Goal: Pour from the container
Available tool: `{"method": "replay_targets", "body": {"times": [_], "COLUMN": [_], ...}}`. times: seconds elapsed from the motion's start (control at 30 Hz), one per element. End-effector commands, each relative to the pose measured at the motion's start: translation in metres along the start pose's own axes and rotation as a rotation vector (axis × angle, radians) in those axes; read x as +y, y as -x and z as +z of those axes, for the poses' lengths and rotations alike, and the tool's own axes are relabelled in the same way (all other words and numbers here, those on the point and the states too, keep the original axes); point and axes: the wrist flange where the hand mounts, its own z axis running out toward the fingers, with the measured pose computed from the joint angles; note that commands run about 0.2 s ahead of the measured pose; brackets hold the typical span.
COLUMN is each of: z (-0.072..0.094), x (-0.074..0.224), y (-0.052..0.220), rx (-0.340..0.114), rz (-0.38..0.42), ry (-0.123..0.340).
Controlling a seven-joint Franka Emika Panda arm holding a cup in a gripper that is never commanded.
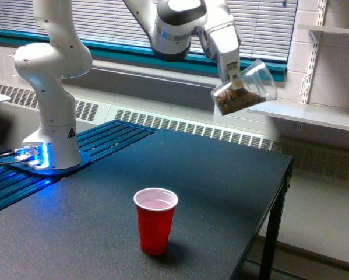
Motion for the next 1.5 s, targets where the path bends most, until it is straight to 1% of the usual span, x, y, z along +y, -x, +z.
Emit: {"method": "replay_targets", "body": {"times": [0.03, 0.37, 0.6, 0.7, 0.77, 1.1, 1.3, 1.5], "z": [-0.001, 0.005, 0.005, 0.006, 0.006, 0.010, 0.014, 0.022], "x": [0.020, 0.051, 0.075, 0.084, 0.092, 0.129, 0.149, 0.166], "y": [0.004, 0.032, 0.052, 0.061, 0.065, 0.086, 0.095, 0.107], "rx": [0.031, 0.018, 0.016, 0.004, 0.002, -0.019, -0.022, -0.048], "rz": [0.077, 0.119, 0.160, 0.184, 0.186, 0.223, 0.232, 0.234], "ry": [0.016, 0.051, 0.087, 0.096, 0.102, 0.169, 0.203, 0.238]}}
